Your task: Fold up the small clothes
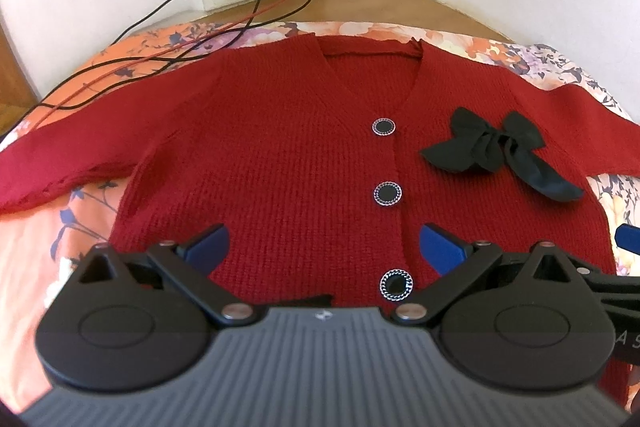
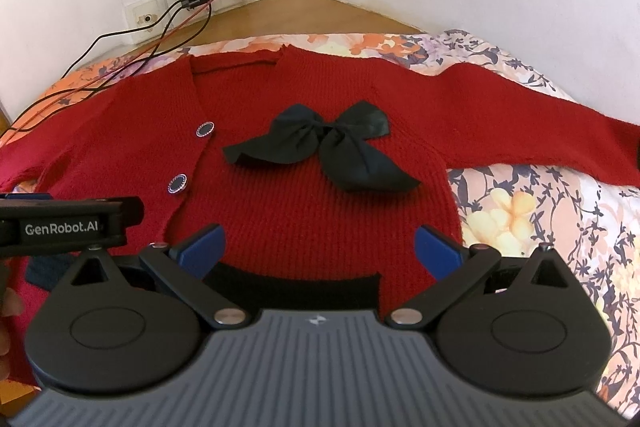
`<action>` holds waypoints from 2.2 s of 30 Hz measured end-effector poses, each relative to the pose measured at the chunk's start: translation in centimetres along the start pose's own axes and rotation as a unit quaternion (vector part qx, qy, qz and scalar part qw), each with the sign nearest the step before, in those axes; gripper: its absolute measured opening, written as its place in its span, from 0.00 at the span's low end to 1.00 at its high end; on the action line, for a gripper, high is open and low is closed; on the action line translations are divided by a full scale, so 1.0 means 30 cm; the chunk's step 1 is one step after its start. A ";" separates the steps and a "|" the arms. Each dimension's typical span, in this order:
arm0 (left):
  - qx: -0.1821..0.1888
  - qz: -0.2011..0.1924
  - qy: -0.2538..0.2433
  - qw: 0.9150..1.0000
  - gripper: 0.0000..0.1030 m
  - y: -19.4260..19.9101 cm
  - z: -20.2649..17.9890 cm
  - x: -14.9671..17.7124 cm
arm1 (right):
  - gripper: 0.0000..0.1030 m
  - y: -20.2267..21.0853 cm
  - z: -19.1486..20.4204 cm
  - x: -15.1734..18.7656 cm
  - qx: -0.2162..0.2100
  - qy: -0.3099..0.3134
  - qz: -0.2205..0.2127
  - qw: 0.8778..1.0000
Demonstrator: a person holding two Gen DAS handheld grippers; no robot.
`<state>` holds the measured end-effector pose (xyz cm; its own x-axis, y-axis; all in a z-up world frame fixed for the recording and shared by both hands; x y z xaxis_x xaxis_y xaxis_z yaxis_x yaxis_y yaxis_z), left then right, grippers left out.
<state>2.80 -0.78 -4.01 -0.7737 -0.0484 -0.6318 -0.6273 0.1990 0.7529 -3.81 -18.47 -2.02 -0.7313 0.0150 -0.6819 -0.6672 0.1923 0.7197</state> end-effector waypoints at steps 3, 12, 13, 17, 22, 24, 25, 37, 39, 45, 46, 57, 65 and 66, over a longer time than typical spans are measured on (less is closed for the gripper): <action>0.001 0.002 -0.001 1.000 1.00 -0.004 -0.006 0.001 | 1.00 -0.003 -0.011 -0.003 -0.003 -0.003 0.002 1.000; 0.001 0.005 -0.002 1.000 1.00 -0.012 -0.026 0.004 | 1.00 -0.017 -0.102 -0.030 -0.012 -0.041 0.008 0.999; 0.001 0.006 -0.003 1.000 1.00 -0.014 -0.031 0.003 | 1.00 -0.020 -0.117 -0.032 -0.010 -0.048 0.010 0.999; 0.007 0.008 -0.008 1.000 1.00 -0.020 -0.053 -0.001 | 1.00 -0.033 -0.190 -0.049 -0.001 -0.071 0.012 0.997; 0.020 0.006 -0.016 1.000 1.00 -0.031 -0.084 -0.021 | 1.00 -0.053 -0.301 -0.074 0.020 -0.092 0.006 0.996; 0.024 0.010 -0.019 0.999 1.00 -0.044 -0.096 -0.026 | 1.00 -0.070 -0.353 -0.080 0.029 -0.102 0.008 0.994; 0.027 0.013 -0.019 0.999 1.00 -0.053 -0.102 -0.029 | 1.00 -0.082 -0.382 -0.082 0.032 -0.109 0.010 0.993; 0.025 0.035 -0.027 0.999 1.00 -0.165 -0.170 -0.029 | 1.00 -0.277 -0.730 -0.072 0.026 -0.217 0.063 0.974; 0.026 0.040 -0.024 0.999 1.00 -0.179 -0.177 -0.023 | 1.00 -0.306 -0.789 -0.073 0.023 -0.244 0.069 0.967; 0.026 0.053 -0.014 0.998 1.00 -0.219 -0.203 0.007 | 1.00 -0.394 -0.909 -0.090 0.023 -0.294 0.066 0.953; 0.024 0.054 -0.015 0.998 1.00 -0.224 -0.207 0.012 | 1.00 -0.407 -0.926 -0.091 0.021 -0.300 0.064 0.952; -0.006 0.041 -0.026 0.999 1.00 -0.241 -0.226 0.047 | 1.00 -0.508 -1.038 -0.105 -0.011 -0.354 0.021 0.935; -0.013 0.042 -0.018 0.999 1.00 -0.243 -0.231 0.050 | 1.00 -0.511 -1.044 -0.091 -0.030 -0.350 0.000 0.936; -0.013 0.042 -0.018 0.999 1.00 -0.244 -0.232 0.048 | 1.00 -0.514 -1.054 -0.089 -0.033 -0.368 -0.005 0.929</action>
<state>5.66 -9.12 -9.17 -0.8205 0.0033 -0.5716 -0.5623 0.1755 0.8081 3.93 -52.48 -7.16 -0.4464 0.6849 -0.5759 -0.6978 0.1365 0.7032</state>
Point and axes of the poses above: each gripper's, at about its wrist camera, not at the fingertips, and y roughly against the way its jaws point, z to its left, x to its underside, the point moved 4 cm from there along -y, roughly the way its jaws point, and after that the axes turned 12 degrees about x, right-handed, at the moved point
